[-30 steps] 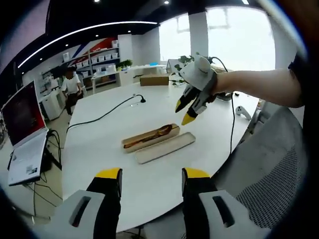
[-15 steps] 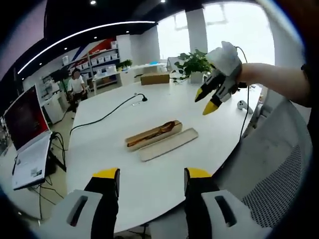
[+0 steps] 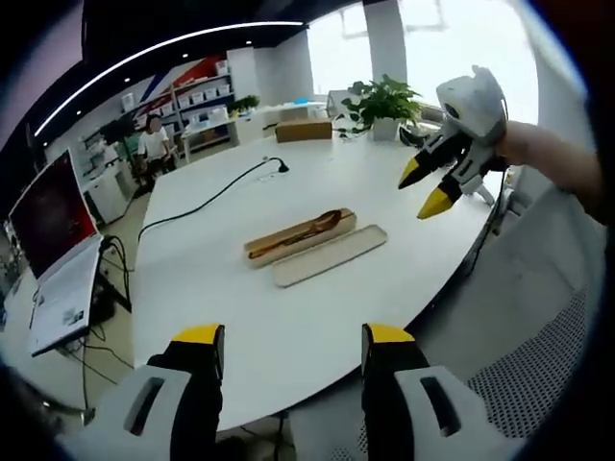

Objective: Arrange the utensils inside the cutlery case until each visible utensil rests in its matching compartment.

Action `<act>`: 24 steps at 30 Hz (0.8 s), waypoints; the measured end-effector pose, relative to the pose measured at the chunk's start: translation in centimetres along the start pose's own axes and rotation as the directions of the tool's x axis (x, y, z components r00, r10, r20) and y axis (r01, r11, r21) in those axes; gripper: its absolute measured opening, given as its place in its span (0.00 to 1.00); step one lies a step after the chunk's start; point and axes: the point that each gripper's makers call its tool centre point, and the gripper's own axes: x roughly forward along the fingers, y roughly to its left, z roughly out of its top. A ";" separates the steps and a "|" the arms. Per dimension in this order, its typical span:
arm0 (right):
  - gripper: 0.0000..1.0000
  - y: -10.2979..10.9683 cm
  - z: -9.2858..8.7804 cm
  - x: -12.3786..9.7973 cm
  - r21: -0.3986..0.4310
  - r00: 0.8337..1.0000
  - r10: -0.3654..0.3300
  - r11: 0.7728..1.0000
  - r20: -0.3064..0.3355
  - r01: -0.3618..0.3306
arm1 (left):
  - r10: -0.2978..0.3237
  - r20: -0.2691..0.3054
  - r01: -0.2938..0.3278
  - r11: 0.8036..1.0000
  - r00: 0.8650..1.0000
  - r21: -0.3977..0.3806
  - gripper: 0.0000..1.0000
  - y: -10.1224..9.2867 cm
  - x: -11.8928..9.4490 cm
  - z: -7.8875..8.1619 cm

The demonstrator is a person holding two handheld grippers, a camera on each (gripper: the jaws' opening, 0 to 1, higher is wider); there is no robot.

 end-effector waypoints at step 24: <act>0.45 0.3 -1.2 0.3 -0.106 0.998 -0.002 0.994 -0.068 -0.005 | -0.076 0.016 0.077 0.993 0.997 -0.089 0.62 -1.3 0.2 0.3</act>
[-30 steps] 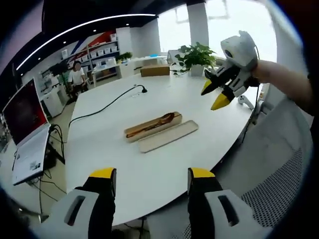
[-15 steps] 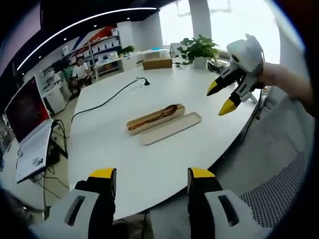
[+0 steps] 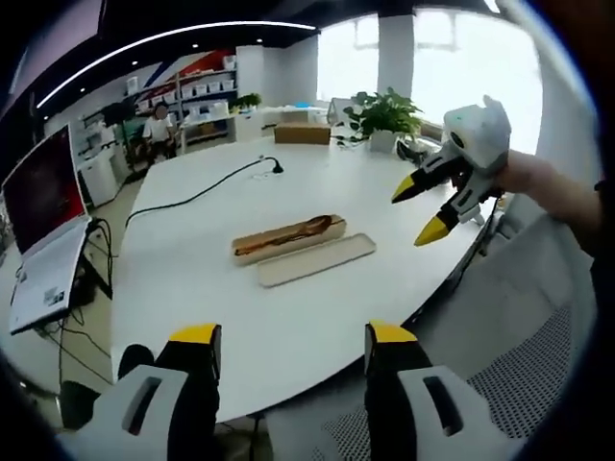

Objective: Arrange the utensils inside the cutlery case until each visible utensil rests in its matching compartment.

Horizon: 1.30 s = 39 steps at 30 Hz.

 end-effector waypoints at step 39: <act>0.44 -5.5 -5.9 10.6 -0.039 0.961 0.238 0.969 -0.139 -0.245 | -0.225 -0.274 0.326 0.848 0.935 0.418 0.61 3.5 20.7 -2.3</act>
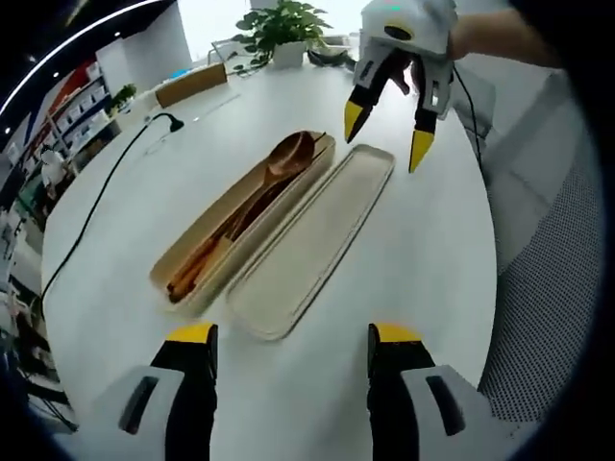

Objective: Arrange the utensils inside the cutlery case until each visible utensil rests in its matching compartment.

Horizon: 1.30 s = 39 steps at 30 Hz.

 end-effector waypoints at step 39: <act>0.43 0.0 0.3 2.3 -0.040 0.997 0.055 0.998 -0.051 -0.057 | -0.098 0.076 0.102 0.993 0.992 -0.056 0.60 -0.9 1.0 1.0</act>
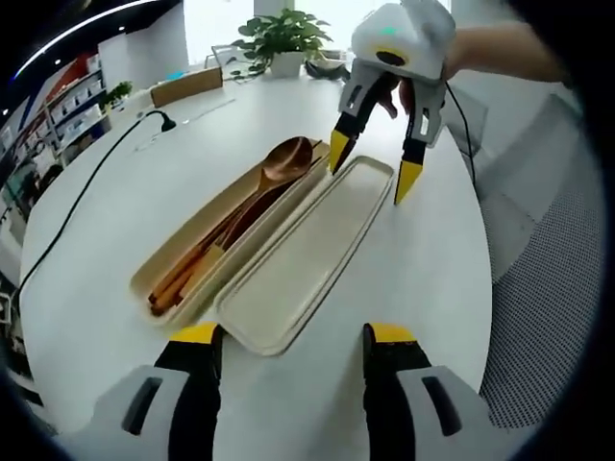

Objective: Arrange the utensils inside the cutlery case until each visible utensil rests in its matching compartment.

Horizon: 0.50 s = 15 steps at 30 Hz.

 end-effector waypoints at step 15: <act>0.34 1.3 0.3 -0.1 -0.032 1.000 0.011 0.999 0.026 -0.010 | 0.054 0.061 -0.060 0.993 0.997 0.102 0.59 -0.5 -0.4 0.4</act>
